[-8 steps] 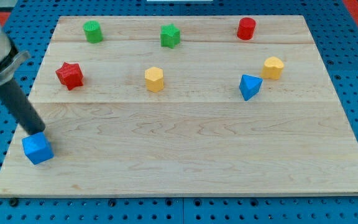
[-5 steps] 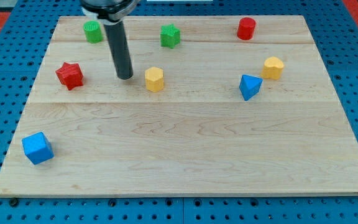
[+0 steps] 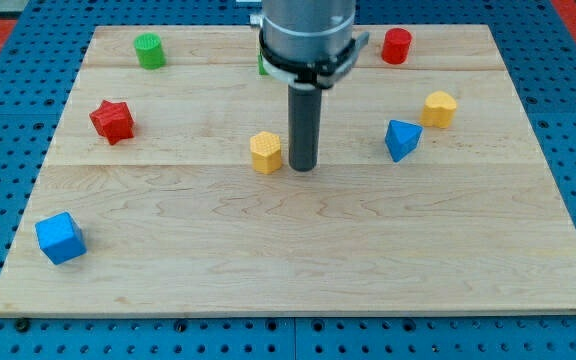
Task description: Slide the yellow hexagon down a bit
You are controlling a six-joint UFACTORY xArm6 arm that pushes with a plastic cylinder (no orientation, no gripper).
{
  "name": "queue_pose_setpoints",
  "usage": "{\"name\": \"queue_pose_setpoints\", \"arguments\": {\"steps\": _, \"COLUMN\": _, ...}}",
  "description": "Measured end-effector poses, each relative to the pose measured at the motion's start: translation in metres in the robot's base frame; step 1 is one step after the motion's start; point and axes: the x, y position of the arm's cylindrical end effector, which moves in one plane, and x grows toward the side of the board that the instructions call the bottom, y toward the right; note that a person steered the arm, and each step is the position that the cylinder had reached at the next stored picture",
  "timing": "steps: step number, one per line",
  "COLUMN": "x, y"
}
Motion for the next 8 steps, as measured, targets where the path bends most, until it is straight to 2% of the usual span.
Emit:
{"name": "queue_pose_setpoints", "arguments": {"steps": 1, "x": -0.029, "y": -0.033}}
{"name": "queue_pose_setpoints", "arguments": {"steps": 2, "x": -0.038, "y": -0.055}}
{"name": "queue_pose_setpoints", "arguments": {"steps": 3, "x": -0.038, "y": -0.102}}
{"name": "queue_pose_setpoints", "arguments": {"steps": 5, "x": 0.042, "y": -0.08}}
{"name": "queue_pose_setpoints", "arguments": {"steps": 6, "x": -0.005, "y": -0.076}}
{"name": "queue_pose_setpoints", "arguments": {"steps": 7, "x": -0.019, "y": -0.028}}
{"name": "queue_pose_setpoints", "arguments": {"steps": 8, "x": 0.031, "y": -0.016}}
